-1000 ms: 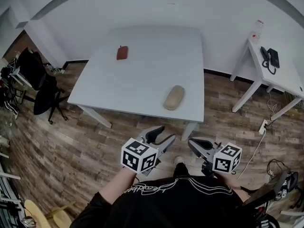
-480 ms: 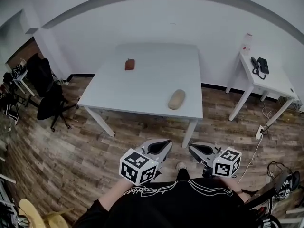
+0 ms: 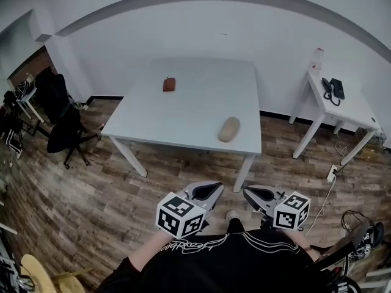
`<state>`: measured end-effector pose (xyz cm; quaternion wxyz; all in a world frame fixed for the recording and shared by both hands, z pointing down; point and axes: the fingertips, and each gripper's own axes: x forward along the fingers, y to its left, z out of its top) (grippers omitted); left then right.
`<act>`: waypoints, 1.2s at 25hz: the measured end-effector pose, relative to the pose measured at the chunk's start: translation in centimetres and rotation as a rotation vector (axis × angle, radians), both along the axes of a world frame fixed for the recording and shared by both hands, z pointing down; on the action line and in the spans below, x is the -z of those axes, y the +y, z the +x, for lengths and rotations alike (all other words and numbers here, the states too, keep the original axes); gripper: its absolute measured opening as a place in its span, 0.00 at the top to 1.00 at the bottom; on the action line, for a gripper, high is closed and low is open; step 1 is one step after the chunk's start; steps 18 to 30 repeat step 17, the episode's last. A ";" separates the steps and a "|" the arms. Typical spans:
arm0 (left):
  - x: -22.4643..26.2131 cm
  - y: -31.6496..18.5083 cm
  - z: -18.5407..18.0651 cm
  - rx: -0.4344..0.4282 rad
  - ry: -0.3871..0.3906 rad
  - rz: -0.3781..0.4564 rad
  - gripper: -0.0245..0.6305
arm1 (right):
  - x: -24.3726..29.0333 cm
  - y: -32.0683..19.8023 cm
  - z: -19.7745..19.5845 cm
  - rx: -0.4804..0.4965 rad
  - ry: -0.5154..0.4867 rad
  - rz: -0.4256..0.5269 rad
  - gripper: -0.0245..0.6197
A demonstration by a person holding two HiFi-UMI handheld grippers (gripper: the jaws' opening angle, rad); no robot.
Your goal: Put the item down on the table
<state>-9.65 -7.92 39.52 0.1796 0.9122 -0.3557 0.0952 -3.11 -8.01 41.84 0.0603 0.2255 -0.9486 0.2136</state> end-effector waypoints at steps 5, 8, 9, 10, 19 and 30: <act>-0.4 -0.6 -0.3 0.004 0.028 -0.016 0.95 | -0.2 -0.2 0.0 -0.008 0.011 -0.009 0.95; -0.3 -1.4 -0.3 0.019 0.033 -0.009 0.95 | -0.5 -0.6 0.4 -0.016 0.017 -0.012 0.95; -0.4 -1.6 -0.3 0.023 0.031 -0.006 0.95 | -0.5 -0.7 0.5 -0.015 0.018 -0.013 0.95; -0.4 -1.8 -0.3 0.026 0.027 -0.004 0.95 | -0.5 -0.8 0.5 -0.012 0.018 -0.013 0.95; -0.4 -2.2 -0.3 0.030 0.019 -0.006 0.95 | 0.1 -1.2 0.0 0.006 0.016 0.003 0.95; -0.4 -2.2 -0.3 0.030 0.019 -0.006 0.95 | 0.1 -1.2 0.0 0.006 0.016 0.003 0.95</act>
